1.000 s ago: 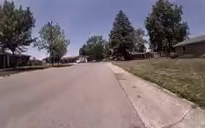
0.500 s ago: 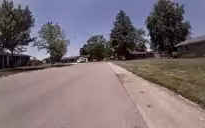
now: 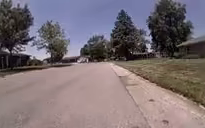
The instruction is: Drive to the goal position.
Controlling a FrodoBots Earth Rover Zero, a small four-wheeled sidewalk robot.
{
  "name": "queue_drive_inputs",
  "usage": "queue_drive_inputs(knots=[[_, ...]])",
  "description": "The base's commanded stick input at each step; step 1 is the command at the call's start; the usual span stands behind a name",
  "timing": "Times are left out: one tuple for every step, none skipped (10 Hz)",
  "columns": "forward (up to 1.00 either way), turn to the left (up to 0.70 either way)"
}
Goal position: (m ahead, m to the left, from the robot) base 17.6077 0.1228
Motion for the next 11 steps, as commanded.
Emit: queue_drive_inputs(knots=[[0.70, 0.00], [0.70, 0.00], [0.70, 0.00], [0.70, 0.00], [0.70, 0.00], [0.70, 0.00], [0.70, 0.00], [0.70, 0.00], [0.70, 0.00], [0.70, 0.00], [0.70, 0.00]])
